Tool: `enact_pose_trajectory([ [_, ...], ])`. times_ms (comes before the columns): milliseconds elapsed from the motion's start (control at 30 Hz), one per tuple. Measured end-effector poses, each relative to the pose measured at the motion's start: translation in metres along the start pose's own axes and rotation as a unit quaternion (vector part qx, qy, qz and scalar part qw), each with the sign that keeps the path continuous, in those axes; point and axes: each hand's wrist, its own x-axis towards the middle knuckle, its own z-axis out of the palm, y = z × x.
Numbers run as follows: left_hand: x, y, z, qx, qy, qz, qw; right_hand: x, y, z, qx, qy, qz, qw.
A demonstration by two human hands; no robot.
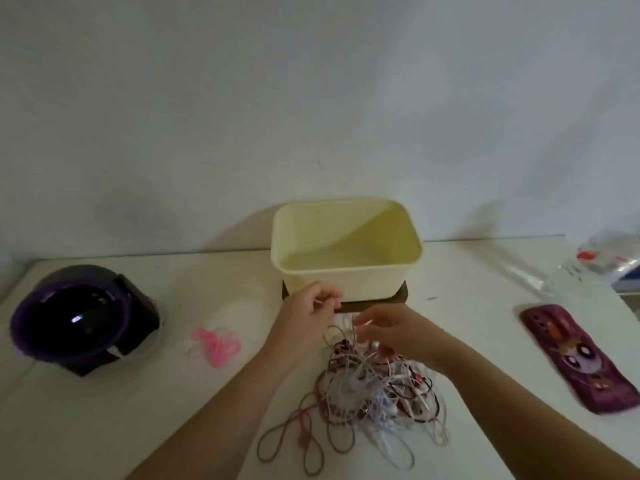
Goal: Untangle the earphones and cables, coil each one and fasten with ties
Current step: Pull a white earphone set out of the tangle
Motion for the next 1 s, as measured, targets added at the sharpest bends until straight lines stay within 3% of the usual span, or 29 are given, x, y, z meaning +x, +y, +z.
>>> enact_pose_trajectory([
  [100,-0.010,-0.029,0.018,0.035,-0.038,-0.013,0.999,0.010,0.028,0.011,-0.201,-0.058,-0.015,0.978],
  [200,-0.019,-0.051,0.037,0.042,-0.075,-0.006,0.996,0.022,0.044,0.023,-0.254,-0.086,-0.097,0.958],
  [300,-0.019,-0.070,0.045,0.043,-0.057,0.027,0.997,0.036,0.054,0.024,-0.294,-0.030,-0.173,0.940],
  [500,-0.022,-0.101,0.053,0.175,-0.095,0.135,0.971,0.061,0.074,0.030,-0.326,0.123,-0.181,0.920],
  [633,-0.025,-0.113,0.062,0.207,-0.048,0.183,0.960,0.069,0.089,0.037,-0.328,0.204,-0.234,0.892],
  [833,-0.027,-0.116,0.063,0.180,-0.013,0.217,0.959,0.070,0.094,0.039,-0.298,0.216,-0.297,0.881],
  [1000,-0.031,-0.114,0.062,0.166,0.008,0.224,0.960,0.066,0.095,0.033,-0.254,0.201,-0.306,0.895],
])
